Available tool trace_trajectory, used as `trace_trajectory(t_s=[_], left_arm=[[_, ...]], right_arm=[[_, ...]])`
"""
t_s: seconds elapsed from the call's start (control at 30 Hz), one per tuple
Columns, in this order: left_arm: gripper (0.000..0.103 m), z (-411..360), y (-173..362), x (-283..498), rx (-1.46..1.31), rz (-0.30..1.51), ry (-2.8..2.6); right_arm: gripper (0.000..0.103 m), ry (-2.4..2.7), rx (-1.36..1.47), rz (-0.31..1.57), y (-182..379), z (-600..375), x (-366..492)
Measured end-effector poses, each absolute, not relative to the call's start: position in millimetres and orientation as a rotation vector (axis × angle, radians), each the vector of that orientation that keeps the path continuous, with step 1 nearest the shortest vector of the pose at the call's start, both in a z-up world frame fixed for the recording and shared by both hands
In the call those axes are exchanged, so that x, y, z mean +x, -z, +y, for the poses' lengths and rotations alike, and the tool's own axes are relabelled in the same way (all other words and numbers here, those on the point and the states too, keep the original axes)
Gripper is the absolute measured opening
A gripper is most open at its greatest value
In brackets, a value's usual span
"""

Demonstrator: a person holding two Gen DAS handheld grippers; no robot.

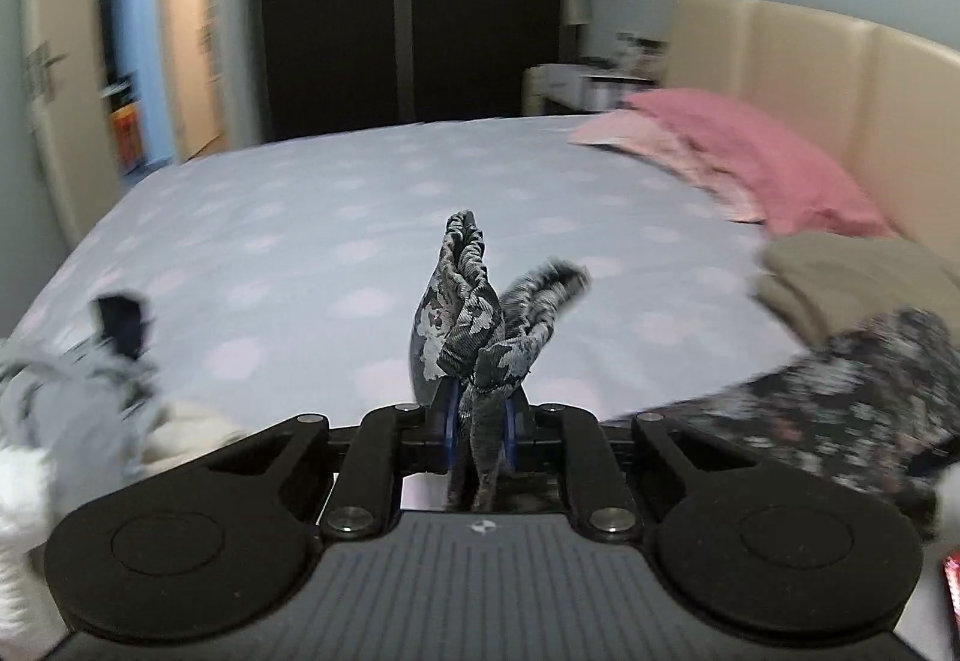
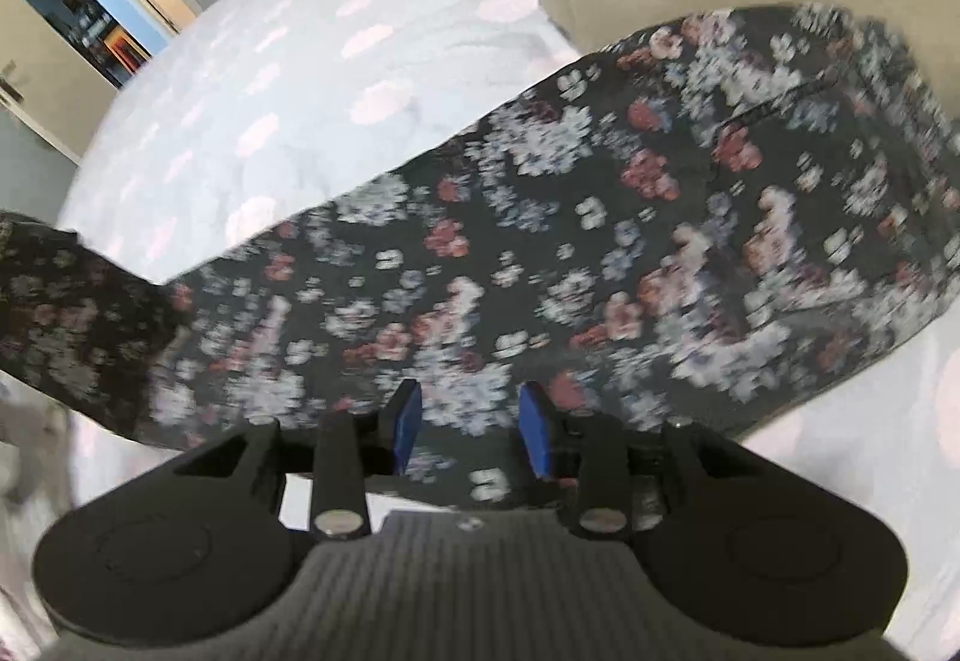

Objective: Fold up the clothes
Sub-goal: 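Grasp the leg hems with the right gripper while the left gripper releases them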

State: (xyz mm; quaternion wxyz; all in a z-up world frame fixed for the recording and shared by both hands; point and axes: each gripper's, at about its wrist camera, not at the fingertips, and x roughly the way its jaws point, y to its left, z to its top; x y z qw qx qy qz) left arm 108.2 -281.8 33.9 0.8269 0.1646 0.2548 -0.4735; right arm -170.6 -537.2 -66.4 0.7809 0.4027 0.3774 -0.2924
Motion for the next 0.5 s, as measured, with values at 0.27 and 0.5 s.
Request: trace_trajectory(t_s=[0.27, 0.5], left_arm=[[0.011, -345.8, 19.1, 12.1, 0.609, 0.529, 1.167], [0.011, -353.1, 57.1, -13.2, 0.731, 0.548, 1.2]], right_arm=[[0.042, 0.51, 1.089, 0.786, 88.5, -529.7, -160.2], [0.042, 0.416, 1.487, 0.753, 130.9, -529.8, -144.7]])
